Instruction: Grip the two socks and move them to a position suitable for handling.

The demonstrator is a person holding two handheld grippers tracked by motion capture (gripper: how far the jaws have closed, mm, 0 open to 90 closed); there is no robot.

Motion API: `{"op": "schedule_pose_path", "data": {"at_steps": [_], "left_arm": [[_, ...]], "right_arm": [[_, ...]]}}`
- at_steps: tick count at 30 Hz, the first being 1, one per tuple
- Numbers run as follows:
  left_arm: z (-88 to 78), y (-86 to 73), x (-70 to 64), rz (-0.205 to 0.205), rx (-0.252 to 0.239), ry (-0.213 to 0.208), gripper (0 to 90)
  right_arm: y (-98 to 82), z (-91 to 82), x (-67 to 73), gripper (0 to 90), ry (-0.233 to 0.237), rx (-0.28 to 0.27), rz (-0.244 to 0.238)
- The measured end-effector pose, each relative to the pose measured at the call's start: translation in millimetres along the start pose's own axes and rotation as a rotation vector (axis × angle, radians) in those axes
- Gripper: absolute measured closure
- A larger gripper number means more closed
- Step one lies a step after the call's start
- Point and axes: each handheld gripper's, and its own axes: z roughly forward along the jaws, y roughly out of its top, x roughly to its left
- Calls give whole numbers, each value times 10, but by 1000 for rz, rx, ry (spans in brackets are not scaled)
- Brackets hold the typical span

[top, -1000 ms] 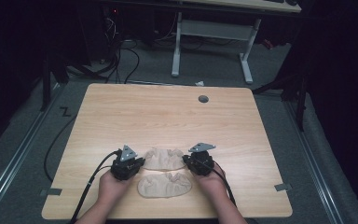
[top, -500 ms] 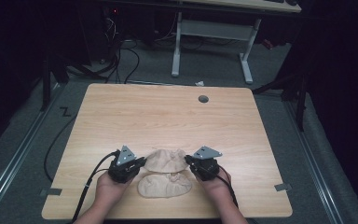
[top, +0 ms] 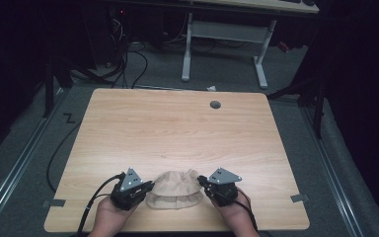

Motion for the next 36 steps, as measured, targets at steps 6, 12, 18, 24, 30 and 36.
{"op": "schedule_pose_path", "data": {"at_steps": [6, 12, 18, 24, 30, 36], "left_arm": [[-96, -35, -43, -8, -5, -10, 861], [-226, -128, -94, 21, 2, 17, 853], [-211, -148, -65, 11, 6, 9, 845], [-192, -166, -37, 20, 28, 14, 850], [-135, -164, -56, 9, 41, -15, 762], [0, -152, -140, 30, 84, 9, 760]], "right_arm": [[-76, -80, 36, 862, 17, -1, 13], [-109, -112, 151, 862, 29, 8, -15], [-126, -132, 211, 862, 25, 8, -25], [-175, -110, 137, 862, 23, 31, 10], [-186, -54, 166, 861, 43, 59, -4], [-197, -45, 156, 861, 43, 62, -3]]}}
